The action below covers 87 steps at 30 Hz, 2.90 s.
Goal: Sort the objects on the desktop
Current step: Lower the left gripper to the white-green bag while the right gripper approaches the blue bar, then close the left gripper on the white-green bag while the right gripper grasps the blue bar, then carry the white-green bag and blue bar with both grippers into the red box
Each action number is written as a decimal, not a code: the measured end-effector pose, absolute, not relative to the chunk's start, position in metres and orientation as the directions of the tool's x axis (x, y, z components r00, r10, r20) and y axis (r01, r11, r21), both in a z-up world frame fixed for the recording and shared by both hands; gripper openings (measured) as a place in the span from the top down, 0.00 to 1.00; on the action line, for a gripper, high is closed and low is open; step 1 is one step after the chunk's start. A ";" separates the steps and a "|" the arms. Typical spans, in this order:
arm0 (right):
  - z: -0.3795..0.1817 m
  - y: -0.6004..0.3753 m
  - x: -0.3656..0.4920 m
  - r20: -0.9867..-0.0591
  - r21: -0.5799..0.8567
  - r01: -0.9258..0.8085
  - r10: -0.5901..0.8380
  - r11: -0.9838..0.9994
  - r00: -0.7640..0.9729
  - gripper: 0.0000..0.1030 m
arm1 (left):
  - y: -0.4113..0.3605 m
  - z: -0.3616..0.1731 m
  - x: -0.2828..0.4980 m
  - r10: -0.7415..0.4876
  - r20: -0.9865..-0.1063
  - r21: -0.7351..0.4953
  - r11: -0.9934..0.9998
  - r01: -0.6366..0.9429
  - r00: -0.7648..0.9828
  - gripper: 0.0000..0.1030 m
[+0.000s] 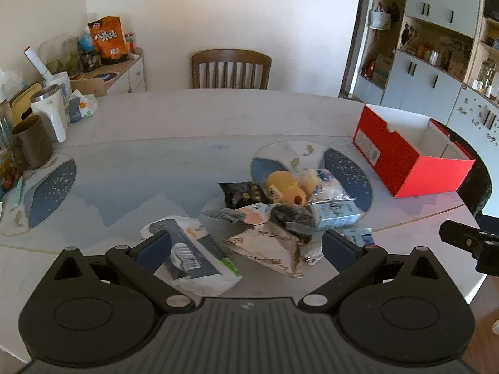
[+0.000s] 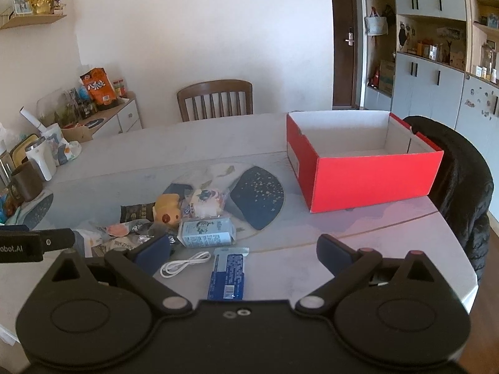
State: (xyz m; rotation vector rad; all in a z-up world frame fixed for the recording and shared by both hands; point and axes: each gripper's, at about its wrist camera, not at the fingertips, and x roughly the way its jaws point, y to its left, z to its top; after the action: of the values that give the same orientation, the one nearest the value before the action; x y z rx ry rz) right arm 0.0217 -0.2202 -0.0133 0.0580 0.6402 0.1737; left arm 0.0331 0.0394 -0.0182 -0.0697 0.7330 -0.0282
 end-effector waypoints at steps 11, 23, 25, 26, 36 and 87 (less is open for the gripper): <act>-0.032 -0.207 0.037 -0.629 0.096 -0.139 0.168 0.986 0.759 0.03 | 0.065 -0.033 0.046 -0.024 -0.692 -0.079 0.996 -0.042 0.721 0.00; -0.080 -0.191 0.054 -0.662 0.037 -0.141 0.129 0.989 0.738 0.09 | 0.085 -0.077 0.070 0.002 -0.748 -0.042 0.998 -0.050 0.663 0.00; -0.087 -0.189 0.057 -0.672 0.023 -0.136 0.115 0.991 0.732 0.10 | 0.086 -0.080 0.072 0.002 -0.752 -0.040 0.998 -0.049 0.660 0.00; -0.091 -0.189 0.059 -0.678 0.023 -0.134 0.114 0.991 0.726 0.12 | 0.087 -0.081 0.073 -0.003 -0.753 -0.044 0.998 -0.046 0.658 0.01; -0.115 -0.178 0.078 -0.738 0.007 -0.130 0.093 0.991 0.669 0.19 | 0.094 -0.090 0.081 -0.037 -0.776 -0.071 0.997 -0.029 0.630 0.22; -0.055 -0.181 0.070 -0.737 0.024 0.028 -0.001 0.999 0.676 0.65 | 0.141 -0.030 0.085 -0.394 -0.617 -0.306 0.918 0.254 0.681 0.87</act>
State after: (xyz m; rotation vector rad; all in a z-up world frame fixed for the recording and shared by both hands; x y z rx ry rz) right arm 0.0702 -0.1810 -0.0551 0.0345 0.8285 -0.0164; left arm 0.0853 0.1413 -0.0300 -0.2024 0.7367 -0.3663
